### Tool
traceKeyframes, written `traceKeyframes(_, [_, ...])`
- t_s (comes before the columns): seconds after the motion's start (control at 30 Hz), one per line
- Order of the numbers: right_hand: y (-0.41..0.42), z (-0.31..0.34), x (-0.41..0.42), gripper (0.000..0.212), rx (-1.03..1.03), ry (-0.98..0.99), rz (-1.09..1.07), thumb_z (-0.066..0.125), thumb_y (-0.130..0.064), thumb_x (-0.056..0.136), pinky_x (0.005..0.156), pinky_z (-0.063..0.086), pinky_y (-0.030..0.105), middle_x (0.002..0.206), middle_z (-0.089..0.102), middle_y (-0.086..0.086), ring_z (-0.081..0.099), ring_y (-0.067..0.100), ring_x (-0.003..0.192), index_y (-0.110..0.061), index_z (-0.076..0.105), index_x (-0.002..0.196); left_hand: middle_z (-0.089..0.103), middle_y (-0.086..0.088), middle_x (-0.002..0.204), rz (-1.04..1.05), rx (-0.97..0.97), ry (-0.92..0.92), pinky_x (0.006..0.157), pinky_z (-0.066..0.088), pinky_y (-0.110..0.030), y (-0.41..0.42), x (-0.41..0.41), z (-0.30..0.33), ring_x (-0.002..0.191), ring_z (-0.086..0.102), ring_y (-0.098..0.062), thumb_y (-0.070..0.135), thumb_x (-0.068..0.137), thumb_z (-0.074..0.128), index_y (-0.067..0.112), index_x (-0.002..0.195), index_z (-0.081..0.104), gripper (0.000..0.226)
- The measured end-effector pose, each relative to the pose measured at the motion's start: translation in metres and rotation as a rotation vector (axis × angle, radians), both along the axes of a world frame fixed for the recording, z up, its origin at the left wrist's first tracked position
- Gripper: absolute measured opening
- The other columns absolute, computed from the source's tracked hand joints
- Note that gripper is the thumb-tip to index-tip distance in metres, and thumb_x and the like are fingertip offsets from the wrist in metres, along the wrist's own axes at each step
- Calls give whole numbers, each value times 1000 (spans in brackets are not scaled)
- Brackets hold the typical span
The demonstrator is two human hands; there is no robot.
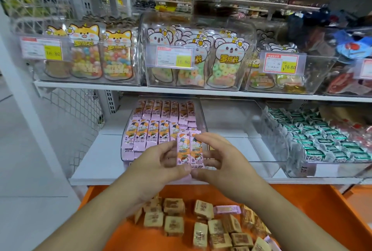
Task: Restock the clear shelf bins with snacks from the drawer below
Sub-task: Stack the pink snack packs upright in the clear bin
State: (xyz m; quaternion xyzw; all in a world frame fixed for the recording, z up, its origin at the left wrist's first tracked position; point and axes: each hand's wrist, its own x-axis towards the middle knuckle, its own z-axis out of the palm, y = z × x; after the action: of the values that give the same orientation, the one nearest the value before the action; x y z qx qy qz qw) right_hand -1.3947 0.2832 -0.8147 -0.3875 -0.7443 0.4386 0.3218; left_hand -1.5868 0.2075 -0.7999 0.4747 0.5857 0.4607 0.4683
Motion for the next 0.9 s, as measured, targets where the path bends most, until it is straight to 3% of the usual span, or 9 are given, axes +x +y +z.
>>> traceKeyframes(0.13, [3, 1, 5, 79, -29, 37, -44, 92, -12, 77, 87, 57, 21, 130, 53, -13, 65, -1, 99, -39, 56, 143, 66, 16, 116, 116, 89, 103, 82, 57, -23, 3, 6, 0, 98, 70, 4, 31, 81, 87, 45, 131, 56, 60])
traceKeyframes(0.2, [8, -1, 6, 79, -69, 64, -42, 92, -13, 77, 89, 61, 28, 131, 59, -9, 69, 5, 106, -40, 57, 142, 64, 17, 114, 96, 131, 157, 81, 58, -22, 6, 9, -1, 98, 69, 5, 32, 84, 84, 44, 129, 58, 54])
traceKeyframes(0.27, [16, -4, 7, 76, -94, 90, -60, 91, -11, 76, 88, 62, 34, 133, 63, -4, 71, 12, 111, -37, 60, 140, 62, 19, 119, 45, 144, 213, 87, 59, -24, 10, 9, -2, 104, 67, 6, 35, 84, 84, 47, 131, 59, 55])
traceKeyframes(0.37, [24, -4, 8, 67, -109, 100, -96, 88, -6, 80, 85, 61, 27, 129, 68, -6, 71, 4, 108, -32, 63, 136, 63, 21, 125, -18, 161, 289, 101, 56, -25, 19, 7, -8, 112, 63, 9, 29, 84, 86, 46, 135, 60, 60])
traceKeyframes(0.47, [33, -1, 6, 63, -65, 61, -128, 88, -12, 82, 94, 60, 26, 130, 64, -14, 66, 0, 114, -36, 64, 136, 60, 29, 130, 4, 265, 562, 104, 52, -25, 29, 7, -13, 115, 59, 8, 35, 89, 80, 46, 142, 57, 59])
traceKeyframes(0.57, [45, 0, 0, 64, 74, -49, -174, 88, -23, 83, 99, 55, 24, 126, 59, -18, 62, 1, 115, -36, 63, 140, 53, 30, 140, 19, 342, 823, 113, 42, -28, 44, 2, -16, 130, 47, 4, 51, 94, 69, 47, 149, 49, 59])
traceKeyframes(0.7, [62, -3, -2, 63, 183, -239, -208, 85, -41, 85, 89, 46, 18, 132, 60, -19, 61, 7, 113, -46, 59, 142, 60, 17, 139, 58, 390, 1015, 116, 33, -39, 65, -5, -27, 138, 41, -10, 59, 93, 63, 45, 147, 53, 57])
traceKeyframes(0.8, [76, -11, -5, 63, 326, -368, -188, 85, -44, 84, 106, 36, 19, 143, 58, -17, 48, 7, 137, -43, 61, 142, 61, 19, 141, 51, 407, 1133, 116, 15, -35, 74, -7, -38, 143, 38, -11, 60, 92, 63, 43, 144, 56, 56])
traceKeyframes(0.9, [83, -20, -8, 65, 423, -439, -151, 82, -50, 84, 121, 30, 29, 144, 60, -19, 33, 7, 149, -40, 60, 145, 64, 19, 136, 54, 427, 1205, 112, 15, -38, 78, -13, -47, 138, 45, -15, 58, 90, 67, 39, 138, 64, 52])
